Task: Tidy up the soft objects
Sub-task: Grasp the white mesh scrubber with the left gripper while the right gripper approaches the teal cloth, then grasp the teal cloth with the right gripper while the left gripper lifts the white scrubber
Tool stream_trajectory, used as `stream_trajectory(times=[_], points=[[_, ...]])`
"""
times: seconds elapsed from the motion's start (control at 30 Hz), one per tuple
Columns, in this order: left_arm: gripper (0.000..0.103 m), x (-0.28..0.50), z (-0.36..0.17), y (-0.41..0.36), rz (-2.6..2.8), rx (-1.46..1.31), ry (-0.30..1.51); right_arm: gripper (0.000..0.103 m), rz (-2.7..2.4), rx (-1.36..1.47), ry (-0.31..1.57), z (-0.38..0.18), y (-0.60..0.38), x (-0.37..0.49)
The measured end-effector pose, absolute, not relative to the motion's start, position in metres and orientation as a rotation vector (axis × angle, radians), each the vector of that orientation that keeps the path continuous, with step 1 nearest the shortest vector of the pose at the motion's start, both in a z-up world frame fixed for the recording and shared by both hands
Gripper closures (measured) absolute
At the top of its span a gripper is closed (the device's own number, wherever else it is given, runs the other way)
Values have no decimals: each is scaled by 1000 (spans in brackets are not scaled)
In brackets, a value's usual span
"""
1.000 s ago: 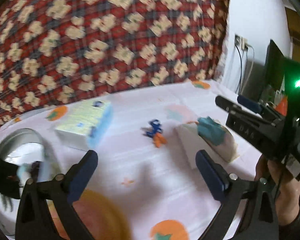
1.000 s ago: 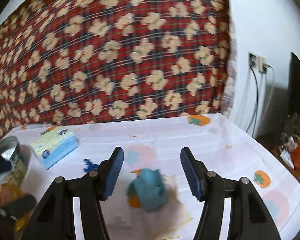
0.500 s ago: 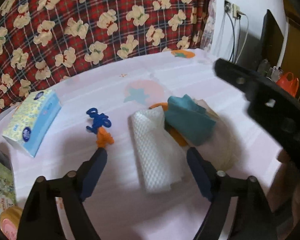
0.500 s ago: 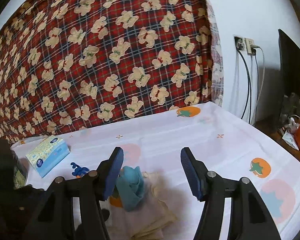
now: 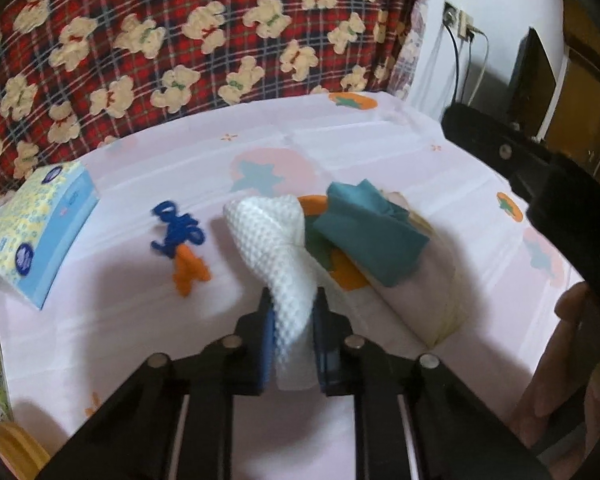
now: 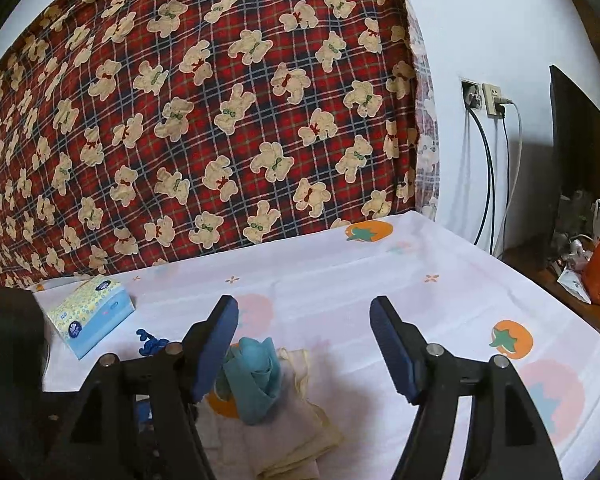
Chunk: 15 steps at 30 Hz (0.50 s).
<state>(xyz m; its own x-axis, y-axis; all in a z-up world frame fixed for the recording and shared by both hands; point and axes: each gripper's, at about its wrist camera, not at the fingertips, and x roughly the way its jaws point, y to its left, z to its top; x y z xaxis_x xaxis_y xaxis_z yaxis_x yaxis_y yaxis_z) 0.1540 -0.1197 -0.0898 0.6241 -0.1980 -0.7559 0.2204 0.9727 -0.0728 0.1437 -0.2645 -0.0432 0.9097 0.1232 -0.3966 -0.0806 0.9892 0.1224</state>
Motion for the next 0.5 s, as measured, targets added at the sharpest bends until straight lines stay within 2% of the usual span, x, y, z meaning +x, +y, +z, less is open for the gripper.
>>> stream_trajectory(times=[0.5], points=[[88,150,-89,-72,-122,-108,813,34,240,-31,537,-54,-231,164]])
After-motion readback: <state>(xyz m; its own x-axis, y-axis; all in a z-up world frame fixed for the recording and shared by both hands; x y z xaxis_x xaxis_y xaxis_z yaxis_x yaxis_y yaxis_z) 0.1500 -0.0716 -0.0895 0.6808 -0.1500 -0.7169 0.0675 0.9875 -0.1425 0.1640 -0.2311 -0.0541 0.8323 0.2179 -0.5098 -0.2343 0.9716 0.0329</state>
